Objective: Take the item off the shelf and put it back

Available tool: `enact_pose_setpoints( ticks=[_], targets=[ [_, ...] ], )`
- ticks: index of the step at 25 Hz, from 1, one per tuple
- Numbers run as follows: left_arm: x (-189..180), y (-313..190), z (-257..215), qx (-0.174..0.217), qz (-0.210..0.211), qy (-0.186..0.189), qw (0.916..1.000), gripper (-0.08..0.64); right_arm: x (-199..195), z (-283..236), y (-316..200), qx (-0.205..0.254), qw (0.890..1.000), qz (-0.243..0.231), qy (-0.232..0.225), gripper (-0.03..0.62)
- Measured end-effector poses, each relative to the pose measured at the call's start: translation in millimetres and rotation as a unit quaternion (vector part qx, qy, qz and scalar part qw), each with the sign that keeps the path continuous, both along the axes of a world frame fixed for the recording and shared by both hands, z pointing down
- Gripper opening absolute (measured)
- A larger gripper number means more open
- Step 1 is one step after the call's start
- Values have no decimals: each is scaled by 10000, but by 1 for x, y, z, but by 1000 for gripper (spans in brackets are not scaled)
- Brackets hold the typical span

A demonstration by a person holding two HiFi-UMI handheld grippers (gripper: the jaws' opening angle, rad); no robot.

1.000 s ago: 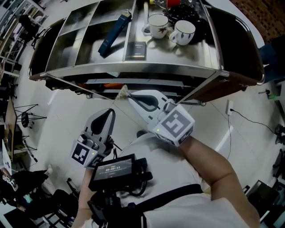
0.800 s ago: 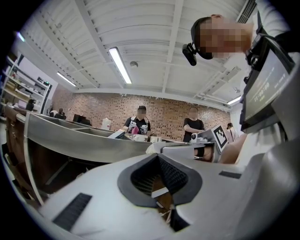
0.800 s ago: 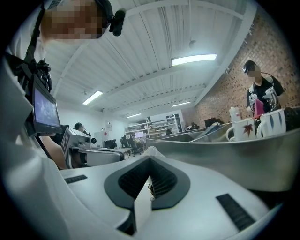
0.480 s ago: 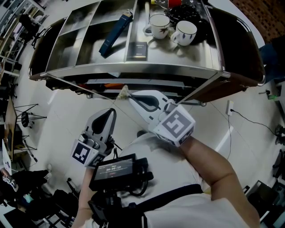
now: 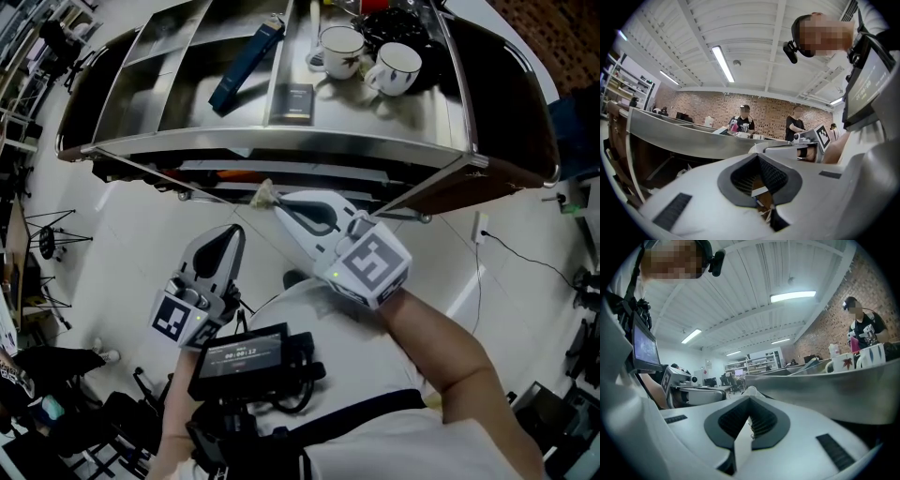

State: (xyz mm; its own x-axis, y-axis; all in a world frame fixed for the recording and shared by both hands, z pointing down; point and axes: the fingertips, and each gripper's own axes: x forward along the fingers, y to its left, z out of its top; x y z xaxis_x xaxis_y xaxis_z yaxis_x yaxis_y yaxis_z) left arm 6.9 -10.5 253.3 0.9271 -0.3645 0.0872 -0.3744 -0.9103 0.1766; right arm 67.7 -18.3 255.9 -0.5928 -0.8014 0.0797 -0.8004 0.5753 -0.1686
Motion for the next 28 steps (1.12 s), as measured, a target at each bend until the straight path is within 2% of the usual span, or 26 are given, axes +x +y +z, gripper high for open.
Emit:
enact_pose_setpoints(
  ticks=[16,21,24,28],
  targets=[
    [-13,0,51,-515,-464,-136,9975,8,-3,79,-14,-913,9955,-85,254,0],
    [-14,6,71,-742,-658,-170,9949,8,4,114,-16,-1442,9889,-118,341,0],
    [-15,3,82,-775,-682,-217,9944,8,10,134,-30,-1639,9860,29,317,0],
    [-19,5,97,-812,-751,-173,9937,8,18,167,-46,-1846,9808,270,562,0]
  ],
)
